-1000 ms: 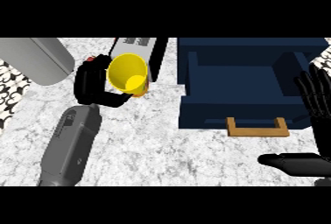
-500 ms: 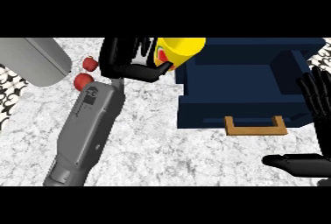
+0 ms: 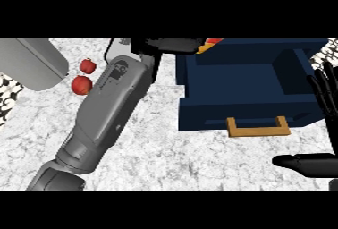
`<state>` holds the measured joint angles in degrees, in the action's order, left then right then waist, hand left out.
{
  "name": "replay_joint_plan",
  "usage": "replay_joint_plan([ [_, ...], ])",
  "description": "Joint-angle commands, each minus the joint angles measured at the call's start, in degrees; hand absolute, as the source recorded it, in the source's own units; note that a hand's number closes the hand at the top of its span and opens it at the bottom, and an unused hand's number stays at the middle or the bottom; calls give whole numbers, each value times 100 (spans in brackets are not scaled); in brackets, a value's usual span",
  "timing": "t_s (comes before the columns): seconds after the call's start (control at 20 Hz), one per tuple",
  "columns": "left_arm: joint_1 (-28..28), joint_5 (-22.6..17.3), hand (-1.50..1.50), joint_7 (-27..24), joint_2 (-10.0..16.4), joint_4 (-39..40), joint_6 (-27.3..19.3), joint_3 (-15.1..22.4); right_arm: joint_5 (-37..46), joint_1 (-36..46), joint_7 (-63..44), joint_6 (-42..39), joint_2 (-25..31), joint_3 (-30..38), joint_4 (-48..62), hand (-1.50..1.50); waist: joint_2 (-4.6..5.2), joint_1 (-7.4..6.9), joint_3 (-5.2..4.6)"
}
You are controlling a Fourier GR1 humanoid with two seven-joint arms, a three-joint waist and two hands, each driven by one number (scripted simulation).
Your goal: Pick up the cup, place it into the drawer and close the drawer
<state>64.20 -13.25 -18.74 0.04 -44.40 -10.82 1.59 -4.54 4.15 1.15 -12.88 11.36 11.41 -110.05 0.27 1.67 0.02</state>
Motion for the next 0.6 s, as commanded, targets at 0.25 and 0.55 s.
replay_joint_plan([
  [0.25,770,-964,150,128,-3,1139,-645,944,325,-62,320,68,-229,-282,148,-150,5,69,1],
  [0.55,900,-1523,150,-278,-3,1645,-654,1506,264,97,-169,141,-255,-373,-85,-150,30,178,1],
])
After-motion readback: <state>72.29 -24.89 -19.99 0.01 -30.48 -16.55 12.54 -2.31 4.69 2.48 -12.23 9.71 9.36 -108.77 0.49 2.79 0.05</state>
